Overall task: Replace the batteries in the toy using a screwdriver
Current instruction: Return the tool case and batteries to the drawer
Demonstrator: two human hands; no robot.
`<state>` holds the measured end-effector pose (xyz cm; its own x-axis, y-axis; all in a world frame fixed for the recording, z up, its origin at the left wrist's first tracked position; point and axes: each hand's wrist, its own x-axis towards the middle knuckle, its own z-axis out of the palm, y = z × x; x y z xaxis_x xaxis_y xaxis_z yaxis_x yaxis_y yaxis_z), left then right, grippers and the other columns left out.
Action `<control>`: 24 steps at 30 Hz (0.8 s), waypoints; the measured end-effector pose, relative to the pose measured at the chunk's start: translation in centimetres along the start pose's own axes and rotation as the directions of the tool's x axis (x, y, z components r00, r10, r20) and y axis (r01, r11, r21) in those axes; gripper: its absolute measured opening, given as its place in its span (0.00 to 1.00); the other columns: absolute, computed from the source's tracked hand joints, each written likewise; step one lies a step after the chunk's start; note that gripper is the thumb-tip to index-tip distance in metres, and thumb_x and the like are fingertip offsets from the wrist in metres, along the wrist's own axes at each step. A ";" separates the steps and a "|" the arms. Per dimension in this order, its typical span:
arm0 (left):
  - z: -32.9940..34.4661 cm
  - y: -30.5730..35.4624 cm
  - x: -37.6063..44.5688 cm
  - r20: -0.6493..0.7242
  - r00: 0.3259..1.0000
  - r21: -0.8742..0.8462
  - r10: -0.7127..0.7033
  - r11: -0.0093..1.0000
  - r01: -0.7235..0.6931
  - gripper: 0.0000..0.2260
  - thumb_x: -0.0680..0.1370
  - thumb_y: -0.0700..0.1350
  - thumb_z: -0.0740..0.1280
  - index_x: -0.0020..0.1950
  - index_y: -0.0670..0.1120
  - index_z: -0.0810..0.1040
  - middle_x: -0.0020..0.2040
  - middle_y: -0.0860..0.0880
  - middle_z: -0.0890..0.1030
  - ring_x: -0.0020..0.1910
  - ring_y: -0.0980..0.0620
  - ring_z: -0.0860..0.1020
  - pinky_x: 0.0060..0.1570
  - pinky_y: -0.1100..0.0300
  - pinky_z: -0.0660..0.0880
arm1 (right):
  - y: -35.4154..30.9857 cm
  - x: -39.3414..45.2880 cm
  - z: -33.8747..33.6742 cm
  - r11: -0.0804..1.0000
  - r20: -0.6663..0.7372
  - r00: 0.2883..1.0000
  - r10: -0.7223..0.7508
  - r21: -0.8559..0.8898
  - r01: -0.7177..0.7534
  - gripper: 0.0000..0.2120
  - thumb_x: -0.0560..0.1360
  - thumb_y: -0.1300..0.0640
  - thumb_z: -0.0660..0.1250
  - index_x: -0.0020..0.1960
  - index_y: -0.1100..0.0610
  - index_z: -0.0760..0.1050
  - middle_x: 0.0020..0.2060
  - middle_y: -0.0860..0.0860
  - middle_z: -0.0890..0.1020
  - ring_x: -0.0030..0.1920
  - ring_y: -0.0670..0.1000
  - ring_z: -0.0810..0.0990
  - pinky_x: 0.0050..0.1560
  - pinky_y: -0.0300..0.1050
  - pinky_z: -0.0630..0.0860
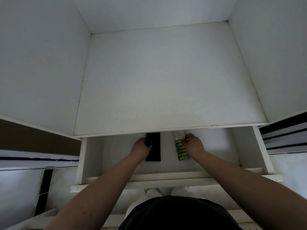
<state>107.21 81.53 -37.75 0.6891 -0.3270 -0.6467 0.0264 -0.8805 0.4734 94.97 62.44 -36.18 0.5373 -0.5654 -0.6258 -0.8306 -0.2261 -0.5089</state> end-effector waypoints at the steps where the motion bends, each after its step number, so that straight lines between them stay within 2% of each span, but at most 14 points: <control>1: -0.1 -0.3 0.1 -0.007 1.000 0.029 0.023 0.999 -0.023 0.21 0.77 0.47 0.68 0.68 0.41 0.71 0.64 0.42 0.78 0.61 0.44 0.77 0.56 0.60 0.72 | 0.0 0.1 0.1 1.000 -0.011 1.000 0.003 -0.012 -0.003 0.16 0.79 0.54 0.61 0.64 0.60 0.72 0.56 0.58 0.79 0.54 0.57 0.79 0.46 0.43 0.72; 9: -0.3 -1.2 0.3 -0.055 0.992 0.095 0.113 0.990 -0.108 0.22 0.76 0.46 0.71 0.67 0.41 0.70 0.60 0.41 0.80 0.60 0.43 0.77 0.53 0.60 0.70 | 0.6 0.8 0.2 0.998 -0.054 0.998 0.024 -0.053 -0.027 0.13 0.79 0.55 0.62 0.61 0.60 0.73 0.55 0.59 0.81 0.54 0.58 0.79 0.50 0.45 0.75; 13: -0.4 -1.3 0.4 -0.052 0.988 0.112 0.144 0.984 -0.137 0.22 0.76 0.46 0.71 0.67 0.40 0.70 0.59 0.40 0.80 0.59 0.43 0.77 0.52 0.60 0.71 | 0.8 0.9 0.2 0.997 -0.059 0.998 0.036 -0.066 -0.040 0.12 0.79 0.57 0.60 0.60 0.61 0.73 0.55 0.60 0.80 0.55 0.58 0.78 0.45 0.41 0.70; 18: -0.1 -1.8 0.3 -0.084 0.984 0.102 0.156 0.984 -0.147 0.19 0.76 0.42 0.69 0.66 0.40 0.72 0.52 0.39 0.82 0.53 0.42 0.80 0.49 0.59 0.72 | 0.9 0.9 0.2 0.997 -0.057 0.997 0.048 -0.057 -0.052 0.13 0.79 0.58 0.60 0.62 0.60 0.71 0.56 0.59 0.79 0.55 0.58 0.78 0.45 0.41 0.70; 22: -0.5 -1.8 0.1 -0.086 0.989 0.038 0.118 0.993 -0.115 0.17 0.77 0.41 0.67 0.65 0.41 0.71 0.47 0.40 0.83 0.47 0.41 0.82 0.45 0.58 0.76 | 1.5 0.4 -0.2 0.999 -0.056 0.998 0.042 -0.002 -0.042 0.18 0.77 0.57 0.63 0.65 0.57 0.67 0.52 0.57 0.80 0.48 0.55 0.80 0.41 0.42 0.71; 24: -1.1 -1.3 -0.5 -0.096 0.988 0.033 0.119 0.993 -0.117 0.15 0.78 0.43 0.66 0.64 0.42 0.73 0.45 0.42 0.83 0.45 0.45 0.80 0.40 0.62 0.71 | 1.5 -0.4 -0.7 1.000 -0.057 0.998 -0.006 0.029 0.008 0.16 0.77 0.57 0.64 0.64 0.58 0.69 0.46 0.56 0.81 0.43 0.54 0.79 0.38 0.41 0.71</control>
<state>107.58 83.21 -37.38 0.7535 -0.3954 -0.5253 -0.0783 -0.8472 0.5254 93.38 61.82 -36.29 0.5334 -0.6079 -0.5881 -0.8217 -0.2076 -0.5307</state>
